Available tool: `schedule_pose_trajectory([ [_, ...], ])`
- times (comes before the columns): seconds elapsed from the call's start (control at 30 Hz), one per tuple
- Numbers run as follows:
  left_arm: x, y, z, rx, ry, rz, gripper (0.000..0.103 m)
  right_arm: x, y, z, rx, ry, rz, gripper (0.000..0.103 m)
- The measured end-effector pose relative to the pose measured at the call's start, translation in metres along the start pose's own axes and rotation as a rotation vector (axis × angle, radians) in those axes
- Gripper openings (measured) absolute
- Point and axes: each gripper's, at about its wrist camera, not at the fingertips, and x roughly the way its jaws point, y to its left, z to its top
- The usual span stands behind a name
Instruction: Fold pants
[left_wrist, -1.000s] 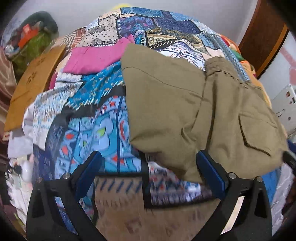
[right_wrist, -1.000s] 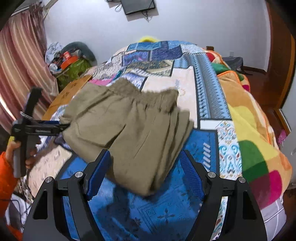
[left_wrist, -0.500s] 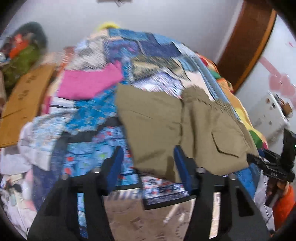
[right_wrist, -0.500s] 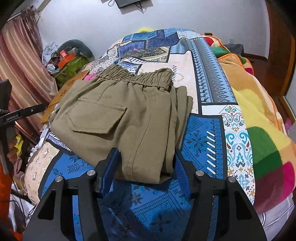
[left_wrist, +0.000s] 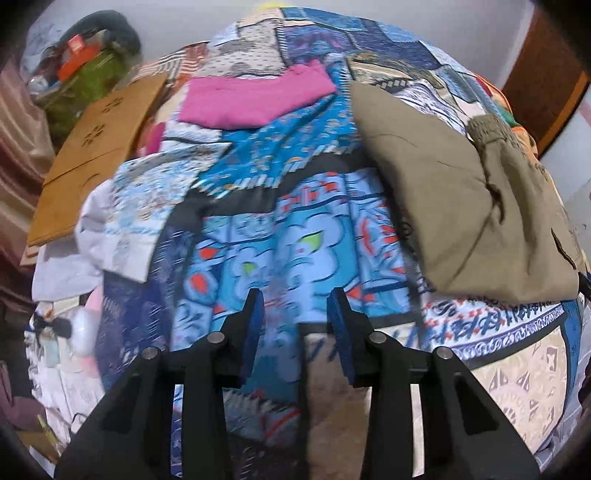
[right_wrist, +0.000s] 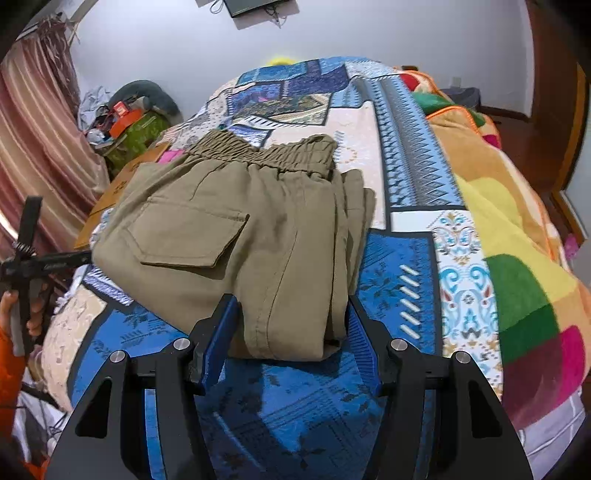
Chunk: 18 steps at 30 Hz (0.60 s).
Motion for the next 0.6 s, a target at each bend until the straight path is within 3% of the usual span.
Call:
schedule_pose_trajectory([
  [0.1, -0.021, -0.007, 0.005, 0.031, -0.064, 0.006, 0.037, -0.007, -0.006, 0.002, 0.036, -0.005, -0.012, 0.055],
  [0.33, -0.058, -0.072, 0.050, 0.177, -0.197, -0.157, 0.038, -0.020, 0.005, 0.031, -0.015, -0.048, -0.001, 0.057],
  [0.6, -0.038, -0.165, 0.081, 0.316, -0.186, -0.312, 0.038, -0.016, 0.025, 0.072, -0.097, -0.140, 0.042, 0.057],
])
